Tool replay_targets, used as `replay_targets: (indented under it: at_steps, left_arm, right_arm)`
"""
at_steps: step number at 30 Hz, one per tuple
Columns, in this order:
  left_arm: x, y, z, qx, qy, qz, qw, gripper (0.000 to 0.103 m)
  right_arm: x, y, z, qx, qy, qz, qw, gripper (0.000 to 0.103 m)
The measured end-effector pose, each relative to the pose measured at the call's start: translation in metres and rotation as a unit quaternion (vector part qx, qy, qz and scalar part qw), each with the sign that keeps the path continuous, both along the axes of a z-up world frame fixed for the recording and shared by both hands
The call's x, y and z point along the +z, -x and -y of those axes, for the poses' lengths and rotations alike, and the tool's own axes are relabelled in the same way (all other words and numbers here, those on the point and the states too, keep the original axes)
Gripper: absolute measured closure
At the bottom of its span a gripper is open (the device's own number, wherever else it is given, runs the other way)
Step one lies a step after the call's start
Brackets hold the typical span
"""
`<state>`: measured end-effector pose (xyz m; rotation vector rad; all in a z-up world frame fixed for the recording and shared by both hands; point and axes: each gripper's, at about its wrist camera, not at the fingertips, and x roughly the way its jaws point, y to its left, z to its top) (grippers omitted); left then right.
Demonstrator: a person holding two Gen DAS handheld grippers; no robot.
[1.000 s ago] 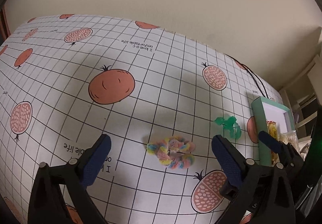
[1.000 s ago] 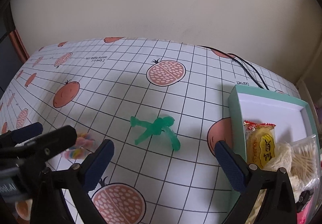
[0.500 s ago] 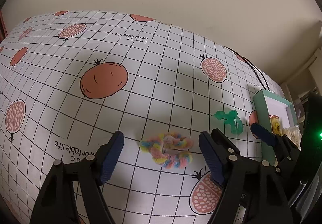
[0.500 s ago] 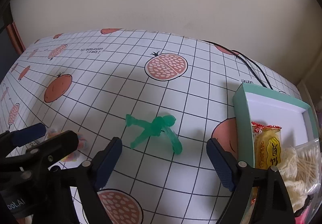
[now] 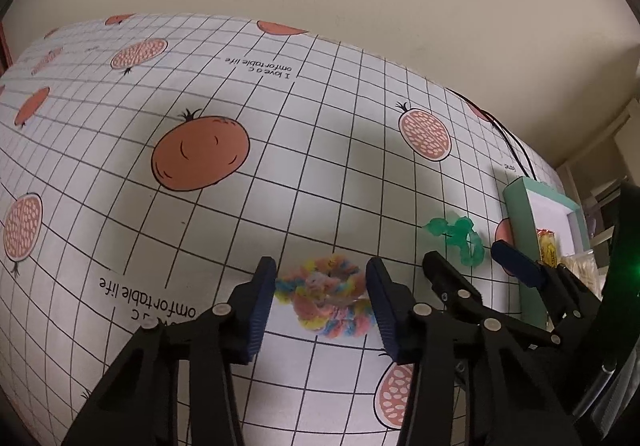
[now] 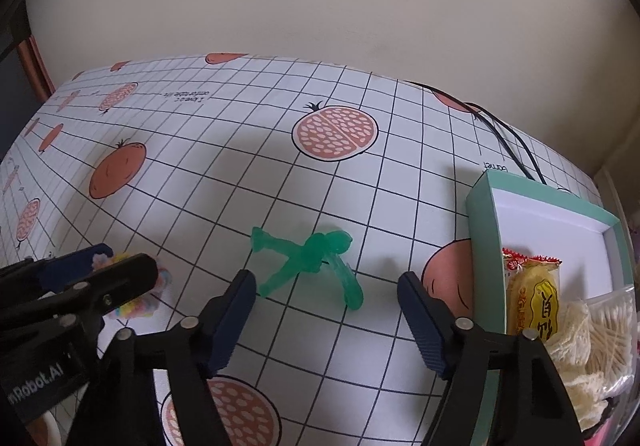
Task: Organize objects
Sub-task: 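Grasp the pastel hair tie with left tool while right tool grasps the green figure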
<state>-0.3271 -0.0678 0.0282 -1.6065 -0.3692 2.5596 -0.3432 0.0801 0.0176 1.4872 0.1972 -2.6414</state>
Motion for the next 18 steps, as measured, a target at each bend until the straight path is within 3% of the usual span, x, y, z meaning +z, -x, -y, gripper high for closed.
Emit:
replay_targets:
  at_steps: [4,12,18]
  left_arm:
    - [-0.0001,0.0002,0.0025,0.003,0.002,-0.001,1.0,0.059]
    - [-0.0025,0.0003,0.0065,0.005,0.0,0.001,1.0,0.067]
    - [-0.0031,0.0004,0.0068,0.004,0.0,0.0,1.0,0.071]
  right_arm:
    - [0.0002,0.0006,-0.0028,-0.004,0.003,0.0,1.0,0.038]
    - [-0.0007,-0.0003,-0.0016,-0.002,0.009,0.001,1.0,0.042]
    - [0.0001,-0.0005,-0.0004,-0.003,0.019,0.0,1.0,0.055]
